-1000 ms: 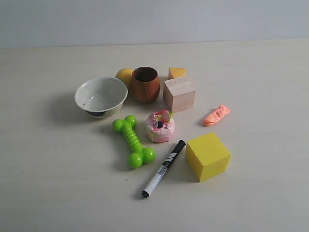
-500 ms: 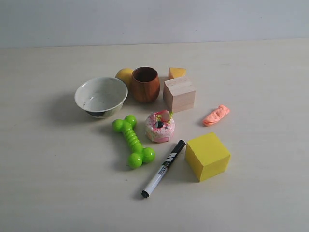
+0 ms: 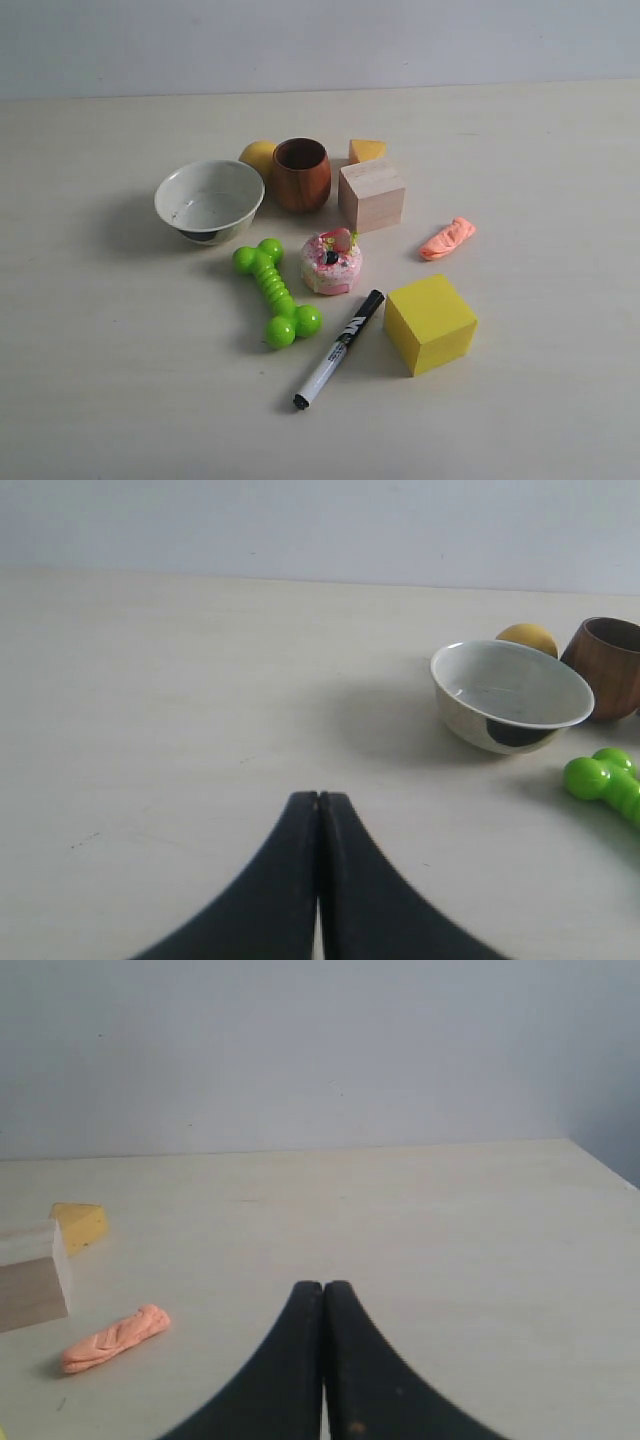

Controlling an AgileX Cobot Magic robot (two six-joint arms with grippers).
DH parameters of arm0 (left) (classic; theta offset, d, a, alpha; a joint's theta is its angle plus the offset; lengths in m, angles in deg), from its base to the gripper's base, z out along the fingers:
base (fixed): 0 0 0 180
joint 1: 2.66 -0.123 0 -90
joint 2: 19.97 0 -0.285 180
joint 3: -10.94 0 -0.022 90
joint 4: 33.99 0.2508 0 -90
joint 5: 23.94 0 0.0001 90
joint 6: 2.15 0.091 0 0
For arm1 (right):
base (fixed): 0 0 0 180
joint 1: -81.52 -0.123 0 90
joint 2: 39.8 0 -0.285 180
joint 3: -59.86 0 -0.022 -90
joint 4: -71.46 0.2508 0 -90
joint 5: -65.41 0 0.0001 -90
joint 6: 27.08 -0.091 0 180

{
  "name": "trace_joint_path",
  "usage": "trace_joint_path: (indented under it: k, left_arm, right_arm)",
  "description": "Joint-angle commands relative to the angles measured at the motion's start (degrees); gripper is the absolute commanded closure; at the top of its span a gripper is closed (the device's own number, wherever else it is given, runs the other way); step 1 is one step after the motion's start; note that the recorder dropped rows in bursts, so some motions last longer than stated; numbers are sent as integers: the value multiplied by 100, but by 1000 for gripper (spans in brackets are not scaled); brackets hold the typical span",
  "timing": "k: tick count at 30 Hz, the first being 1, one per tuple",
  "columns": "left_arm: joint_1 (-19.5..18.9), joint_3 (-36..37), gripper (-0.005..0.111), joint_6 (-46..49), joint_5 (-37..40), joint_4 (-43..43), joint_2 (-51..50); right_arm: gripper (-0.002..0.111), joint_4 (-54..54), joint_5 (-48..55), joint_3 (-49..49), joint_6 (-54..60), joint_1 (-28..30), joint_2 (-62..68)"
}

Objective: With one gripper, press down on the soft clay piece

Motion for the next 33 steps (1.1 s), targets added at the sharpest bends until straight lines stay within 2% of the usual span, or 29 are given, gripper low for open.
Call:
trace_joint_path:
  k: [1,6,18,33]
  left_arm:
    - [-11,-20,107,-7,-54,-9,34]
    - [-11,-20,107,-7,-54,-9,34]
    - [-11,-20,107,-7,-54,-9,34]
    - [-11,-20,107,-7,-54,-9,34]
  right_arm:
    - [108,18,23,-28,-43,303,-281]
    - [108,30,285,-28,-56,596,-281]
    - [108,20,742,-28,-96,596,-281]
    - [108,20,742,-28,-96,596,-281]
